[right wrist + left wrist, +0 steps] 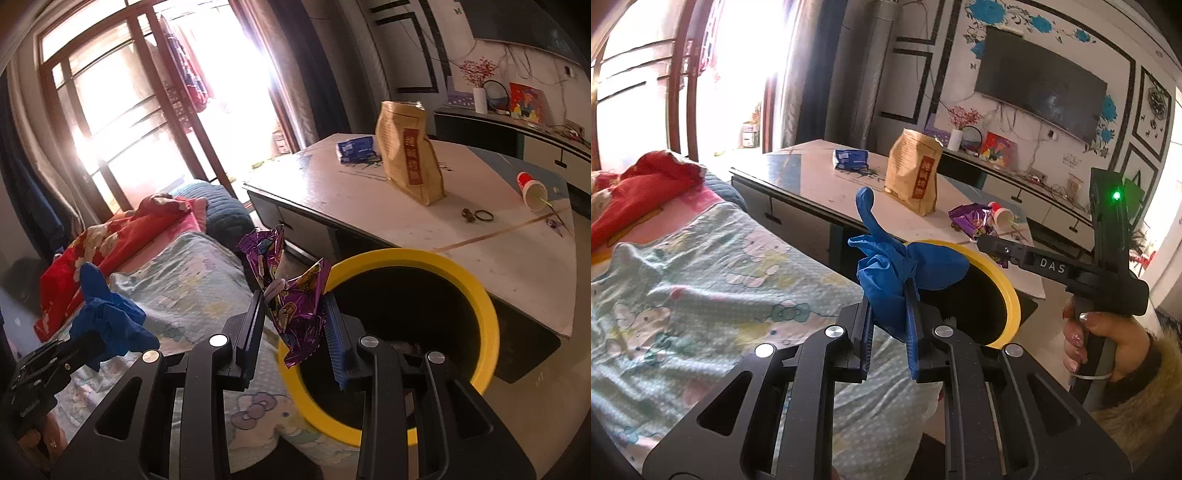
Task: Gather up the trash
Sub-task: 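Carry purple wrapper in right tool over yellow bin while left tool carries blue glove there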
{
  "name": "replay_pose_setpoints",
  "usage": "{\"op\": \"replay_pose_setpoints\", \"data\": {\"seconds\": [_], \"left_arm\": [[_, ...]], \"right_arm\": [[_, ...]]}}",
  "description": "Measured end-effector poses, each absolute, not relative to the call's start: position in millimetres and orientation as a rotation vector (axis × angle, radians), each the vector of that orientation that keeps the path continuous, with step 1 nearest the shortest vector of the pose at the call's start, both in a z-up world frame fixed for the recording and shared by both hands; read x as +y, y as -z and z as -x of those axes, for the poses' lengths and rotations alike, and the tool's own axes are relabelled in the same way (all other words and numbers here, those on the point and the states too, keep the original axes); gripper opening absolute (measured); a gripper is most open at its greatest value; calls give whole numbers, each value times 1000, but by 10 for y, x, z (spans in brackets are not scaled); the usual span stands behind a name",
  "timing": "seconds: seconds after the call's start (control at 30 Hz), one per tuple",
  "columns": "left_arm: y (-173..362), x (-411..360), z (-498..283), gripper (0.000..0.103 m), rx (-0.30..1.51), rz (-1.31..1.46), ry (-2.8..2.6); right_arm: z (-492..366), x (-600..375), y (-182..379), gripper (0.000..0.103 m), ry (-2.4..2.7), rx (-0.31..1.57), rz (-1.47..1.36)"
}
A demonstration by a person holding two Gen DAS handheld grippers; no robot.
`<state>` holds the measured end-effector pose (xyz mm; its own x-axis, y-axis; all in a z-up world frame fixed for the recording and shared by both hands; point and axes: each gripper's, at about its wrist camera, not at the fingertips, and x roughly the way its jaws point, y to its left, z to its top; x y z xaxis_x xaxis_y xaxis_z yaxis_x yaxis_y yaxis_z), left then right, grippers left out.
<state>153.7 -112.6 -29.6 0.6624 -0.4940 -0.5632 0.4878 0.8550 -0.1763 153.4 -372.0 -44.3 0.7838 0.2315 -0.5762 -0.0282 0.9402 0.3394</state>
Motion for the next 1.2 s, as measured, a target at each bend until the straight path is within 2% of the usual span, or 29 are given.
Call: {"op": "replay_pose_setpoints", "data": {"seconds": [1.2], "left_arm": [[663,-2152,-1939,10,715,-95,649]], "right_arm": [[-1441,-4511,1029,33,29,745,-448]]}}
